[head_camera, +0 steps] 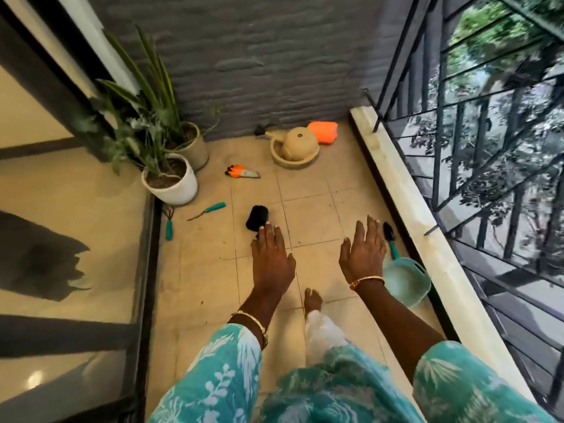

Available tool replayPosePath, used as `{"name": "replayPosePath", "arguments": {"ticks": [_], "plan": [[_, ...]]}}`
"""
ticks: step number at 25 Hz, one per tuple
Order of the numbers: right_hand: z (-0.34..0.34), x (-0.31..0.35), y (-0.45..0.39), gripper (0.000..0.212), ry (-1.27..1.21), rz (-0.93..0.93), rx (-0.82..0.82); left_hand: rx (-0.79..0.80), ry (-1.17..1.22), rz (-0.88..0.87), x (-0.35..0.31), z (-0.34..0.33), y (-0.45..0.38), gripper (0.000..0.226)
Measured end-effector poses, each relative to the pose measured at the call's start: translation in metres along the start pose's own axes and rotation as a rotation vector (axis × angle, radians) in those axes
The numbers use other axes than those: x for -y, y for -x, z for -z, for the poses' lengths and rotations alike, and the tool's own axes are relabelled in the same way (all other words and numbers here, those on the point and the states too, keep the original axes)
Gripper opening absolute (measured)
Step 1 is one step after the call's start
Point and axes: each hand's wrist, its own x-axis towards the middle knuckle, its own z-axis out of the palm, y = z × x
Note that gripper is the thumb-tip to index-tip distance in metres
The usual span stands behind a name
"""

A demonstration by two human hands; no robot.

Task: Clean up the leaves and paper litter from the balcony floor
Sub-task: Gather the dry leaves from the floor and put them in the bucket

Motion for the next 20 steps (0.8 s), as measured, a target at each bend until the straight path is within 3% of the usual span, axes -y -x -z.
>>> {"name": "replayPosePath", "arguments": {"ticks": [5,13,20], "plan": [[-0.017,0.017,-0.128,0.051,0.053,0.107,0.101,0.023,0.006,0.151,0.001,0.028,-0.132,0.072],[-0.081,0.045,-0.306,0.057,0.171,0.141,0.329,0.083,0.041,0.171,0.024,0.031,-0.317,0.070],[-0.147,0.079,-0.485,0.057,0.239,0.033,0.430,0.226,0.019,0.139,0.055,0.034,-0.518,0.072]]}}
